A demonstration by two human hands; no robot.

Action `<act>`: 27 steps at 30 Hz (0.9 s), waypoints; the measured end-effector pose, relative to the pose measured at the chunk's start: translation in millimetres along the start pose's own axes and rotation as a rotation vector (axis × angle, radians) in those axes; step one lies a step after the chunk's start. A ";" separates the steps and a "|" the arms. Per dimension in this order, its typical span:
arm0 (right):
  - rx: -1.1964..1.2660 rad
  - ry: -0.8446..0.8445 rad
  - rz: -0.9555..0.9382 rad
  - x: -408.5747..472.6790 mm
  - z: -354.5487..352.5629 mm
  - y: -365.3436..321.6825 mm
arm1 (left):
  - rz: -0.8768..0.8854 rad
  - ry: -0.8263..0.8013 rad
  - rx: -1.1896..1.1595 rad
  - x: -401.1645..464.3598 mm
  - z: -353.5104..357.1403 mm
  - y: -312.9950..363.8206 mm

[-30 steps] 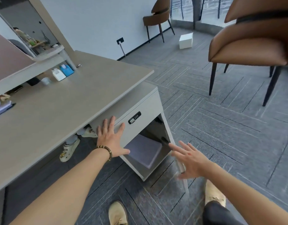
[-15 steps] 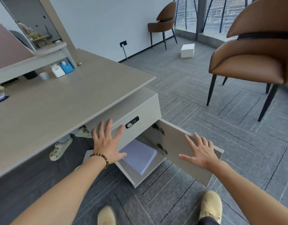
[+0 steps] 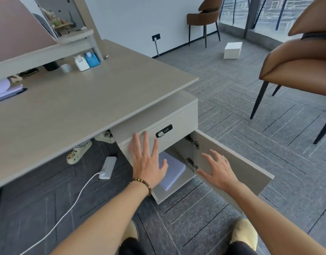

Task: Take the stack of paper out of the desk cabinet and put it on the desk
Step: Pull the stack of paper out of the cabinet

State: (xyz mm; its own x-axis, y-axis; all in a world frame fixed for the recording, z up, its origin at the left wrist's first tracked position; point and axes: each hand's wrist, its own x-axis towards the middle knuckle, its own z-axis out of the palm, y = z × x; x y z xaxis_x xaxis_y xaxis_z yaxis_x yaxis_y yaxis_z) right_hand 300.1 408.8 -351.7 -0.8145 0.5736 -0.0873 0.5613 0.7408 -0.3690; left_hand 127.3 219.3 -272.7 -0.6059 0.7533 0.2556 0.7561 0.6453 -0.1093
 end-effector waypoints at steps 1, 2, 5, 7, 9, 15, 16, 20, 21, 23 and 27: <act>0.017 -0.014 -0.012 4.5 7.0 -5.7 | 0.040 -0.017 -0.062 -7.4 14.1 7.5; 0.025 -0.029 -0.017 9.0 15.5 -9.9 | 0.080 -0.042 -0.113 -15.6 30.3 13.7; 0.006 -0.099 -0.025 21.4 48.7 -13.2 | 0.057 -0.159 -0.239 -40.9 86.5 23.0; 0.010 -0.154 -0.021 32.2 71.9 -11.9 | -0.032 -0.240 -0.321 -49.7 122.0 23.0; 0.024 -0.181 -0.015 49.0 101.0 -5.1 | -0.079 -0.305 -0.383 -48.5 164.3 25.3; 0.073 -0.254 -0.001 99.5 169.5 8.7 | -0.319 -0.426 -0.559 -30.7 251.8 33.4; 0.072 -0.265 0.007 109.1 180.5 11.3 | -0.361 -0.436 -0.585 -27.6 264.8 35.8; 0.077 -0.267 0.017 144.3 221.4 22.7 | -0.478 -0.443 -0.654 -18.0 313.1 42.4; 0.077 -0.270 0.016 152.0 231.4 25.7 | -0.498 -0.453 -0.659 -16.6 324.9 42.5; 0.097 -0.301 0.027 166.1 250.6 32.1 | -0.553 -0.486 -0.668 -16.3 346.7 42.2; 0.104 -0.341 0.031 191.5 281.5 40.7 | -0.626 -0.524 -0.682 -22.7 382.9 40.8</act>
State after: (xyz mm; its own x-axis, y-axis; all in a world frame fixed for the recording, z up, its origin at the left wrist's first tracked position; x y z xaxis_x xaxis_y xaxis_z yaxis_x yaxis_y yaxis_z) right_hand 125.6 450.4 -643.9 -0.8092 0.4332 -0.3970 0.5831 0.6749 -0.4521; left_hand 77.2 277.2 -650.8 -0.8431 0.3771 -0.3835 0.1528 0.8516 0.5014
